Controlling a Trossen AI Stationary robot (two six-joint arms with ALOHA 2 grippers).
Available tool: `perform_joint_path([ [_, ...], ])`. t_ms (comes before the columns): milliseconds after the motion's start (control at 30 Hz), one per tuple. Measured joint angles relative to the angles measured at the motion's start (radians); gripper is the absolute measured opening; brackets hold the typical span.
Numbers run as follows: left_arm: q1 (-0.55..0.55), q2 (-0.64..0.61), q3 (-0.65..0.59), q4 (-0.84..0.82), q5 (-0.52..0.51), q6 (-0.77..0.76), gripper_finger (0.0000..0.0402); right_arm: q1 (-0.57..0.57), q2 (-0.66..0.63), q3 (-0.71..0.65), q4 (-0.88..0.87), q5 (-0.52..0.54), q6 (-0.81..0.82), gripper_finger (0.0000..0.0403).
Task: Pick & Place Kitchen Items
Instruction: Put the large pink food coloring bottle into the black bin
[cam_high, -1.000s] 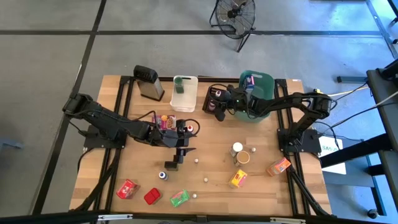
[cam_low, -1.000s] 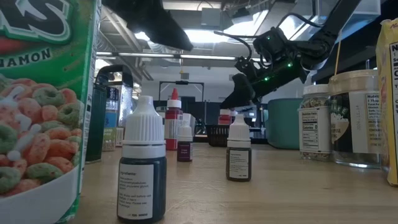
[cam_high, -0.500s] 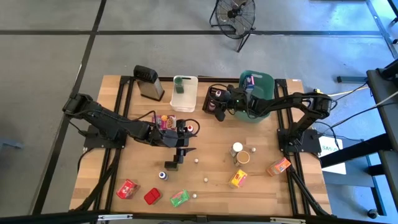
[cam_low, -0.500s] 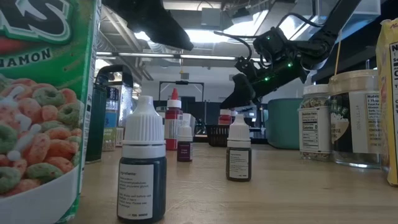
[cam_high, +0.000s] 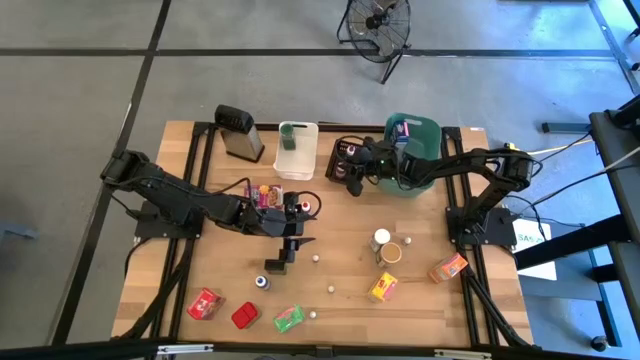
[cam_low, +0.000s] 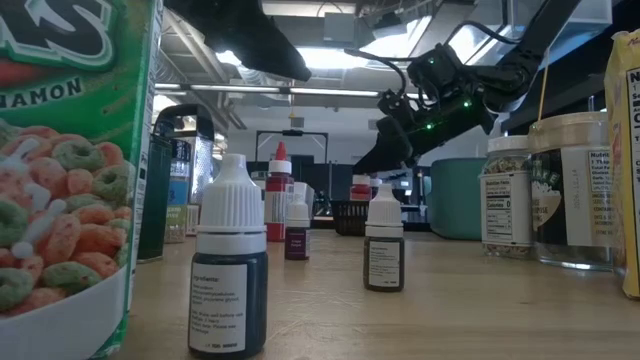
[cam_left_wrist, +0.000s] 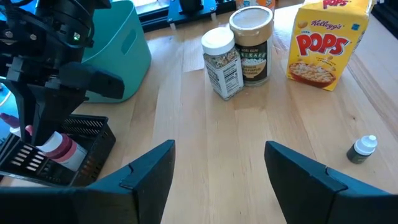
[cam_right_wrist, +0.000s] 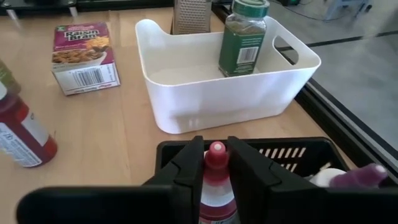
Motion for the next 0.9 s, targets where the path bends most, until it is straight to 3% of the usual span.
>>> perform_joint_path([
  [233,0.000,0.000,0.000,0.000,0.000,0.000,0.0244,0.001,0.000,0.000,-0.002,0.000,0.018,0.0084],
  [900,0.000,0.000,0.000,-0.013,0.000,0.011,0.0244,0.019,0.001,0.014,0.018,0.004,0.030,0.0216],
])
